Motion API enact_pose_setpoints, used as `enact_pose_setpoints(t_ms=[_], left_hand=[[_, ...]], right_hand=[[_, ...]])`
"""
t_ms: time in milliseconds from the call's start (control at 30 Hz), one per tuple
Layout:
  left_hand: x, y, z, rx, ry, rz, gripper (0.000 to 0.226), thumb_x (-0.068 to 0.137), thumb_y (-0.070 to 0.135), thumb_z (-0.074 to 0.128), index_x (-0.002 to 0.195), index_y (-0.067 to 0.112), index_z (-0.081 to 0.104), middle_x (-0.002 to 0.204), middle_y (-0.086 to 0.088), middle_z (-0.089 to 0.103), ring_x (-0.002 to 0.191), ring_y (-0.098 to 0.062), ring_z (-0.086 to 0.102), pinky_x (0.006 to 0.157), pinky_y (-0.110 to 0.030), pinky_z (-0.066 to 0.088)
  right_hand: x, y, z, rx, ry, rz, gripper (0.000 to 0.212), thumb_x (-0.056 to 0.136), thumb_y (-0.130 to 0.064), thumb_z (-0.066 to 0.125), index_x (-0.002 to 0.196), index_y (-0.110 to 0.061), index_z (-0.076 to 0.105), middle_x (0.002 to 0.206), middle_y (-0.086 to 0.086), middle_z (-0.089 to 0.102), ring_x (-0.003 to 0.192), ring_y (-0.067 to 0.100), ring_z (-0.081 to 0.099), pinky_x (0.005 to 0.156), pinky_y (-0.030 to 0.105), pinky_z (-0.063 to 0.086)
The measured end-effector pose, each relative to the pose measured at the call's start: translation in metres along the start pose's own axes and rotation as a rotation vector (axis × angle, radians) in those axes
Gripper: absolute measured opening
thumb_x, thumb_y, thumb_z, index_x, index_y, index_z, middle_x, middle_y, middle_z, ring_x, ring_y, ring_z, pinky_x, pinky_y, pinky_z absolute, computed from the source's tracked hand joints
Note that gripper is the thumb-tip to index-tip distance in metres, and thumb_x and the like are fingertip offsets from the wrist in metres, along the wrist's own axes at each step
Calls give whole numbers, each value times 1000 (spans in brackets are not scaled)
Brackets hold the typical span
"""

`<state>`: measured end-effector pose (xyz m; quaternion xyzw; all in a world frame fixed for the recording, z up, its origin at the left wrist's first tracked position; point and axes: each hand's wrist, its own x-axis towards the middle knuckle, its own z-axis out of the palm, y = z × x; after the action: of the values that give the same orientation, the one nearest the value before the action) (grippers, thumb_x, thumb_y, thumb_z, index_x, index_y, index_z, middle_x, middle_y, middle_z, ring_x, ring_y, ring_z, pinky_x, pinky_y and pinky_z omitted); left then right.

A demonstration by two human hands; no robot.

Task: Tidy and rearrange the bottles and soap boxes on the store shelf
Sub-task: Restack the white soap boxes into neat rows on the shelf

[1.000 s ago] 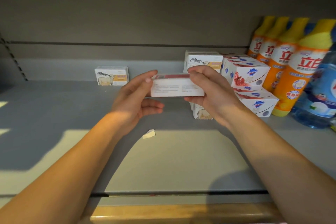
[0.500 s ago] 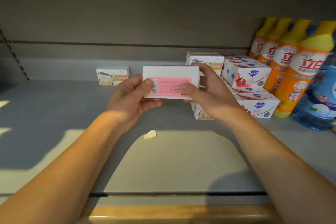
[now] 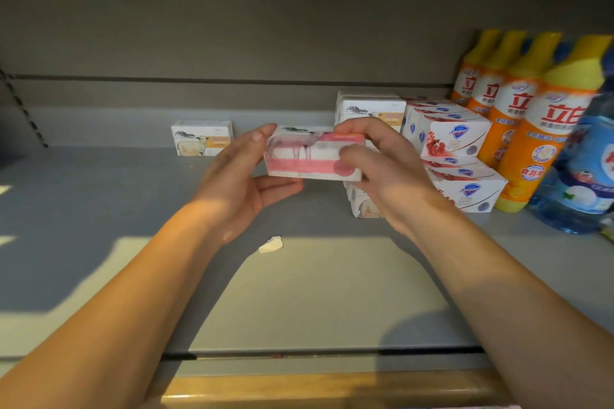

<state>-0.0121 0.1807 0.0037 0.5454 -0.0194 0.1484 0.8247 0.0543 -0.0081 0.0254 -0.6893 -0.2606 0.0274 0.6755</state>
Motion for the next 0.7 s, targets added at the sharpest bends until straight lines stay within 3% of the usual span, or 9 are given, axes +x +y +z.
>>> enact_pose_setpoints(t_ms=[100,167,200,267,333,533,600,700], left_hand=[[0,-3,-1,36,-4,9,35,76,21,65,110,14,66,102,-10,74,91,-28,72,77,-36,59],[0,-1,-2,65,-23,38,42,76,14,65,117,8,64,108,-13,72,96,-28,71,83,-37,58],[-1,0,-1,81,-41,59,45,77,11,65,122,7,61,112,-14,71,99,-28,69,84,-37,57],[-5,0,3,137,-77,109,47,81,1,63,128,6,57,118,-15,68,104,-29,68,81,-36,57],[-7,-3,8,212,-86,163,48,84,-8,60,130,5,55,120,-15,67,105,-30,67,80,-36,57],[-7,-5,12,286,-31,231,44,82,0,70,124,9,60,116,-11,70,103,-28,66,92,-40,54],[-3,-9,8,371,26,184,34,85,2,69,117,10,63,105,-7,74,97,-19,66,95,-38,53],[4,-17,-5,613,123,135,26,86,2,67,110,11,65,85,12,74,84,-1,65,91,-23,50]], right_hand=[[-6,1,2,-195,-60,-158,52,69,-4,63,105,-42,61,118,-5,63,98,21,66,73,52,56],[-5,0,-2,-241,-112,-166,68,74,1,64,122,-45,53,129,-4,56,103,13,65,73,52,58],[-4,0,-4,-297,-124,-159,69,75,0,66,129,-41,50,131,-7,55,105,9,63,80,47,58],[-2,-3,-5,-455,-103,-150,60,79,-15,74,132,-32,52,125,-9,58,106,6,60,93,32,51],[0,-9,-3,-638,-70,-181,51,79,-31,76,127,-27,57,118,-6,63,104,9,57,90,22,44],[9,-26,-17,-861,-66,-322,47,81,-34,74,125,-24,60,112,-4,60,97,11,51,76,20,33],[17,-28,-30,-914,-32,-354,49,82,-33,74,127,-20,59,115,-2,59,99,11,50,78,19,31],[37,-29,-56,-1030,25,-339,52,84,-34,72,131,-18,57,123,3,60,109,19,55,88,25,37]])
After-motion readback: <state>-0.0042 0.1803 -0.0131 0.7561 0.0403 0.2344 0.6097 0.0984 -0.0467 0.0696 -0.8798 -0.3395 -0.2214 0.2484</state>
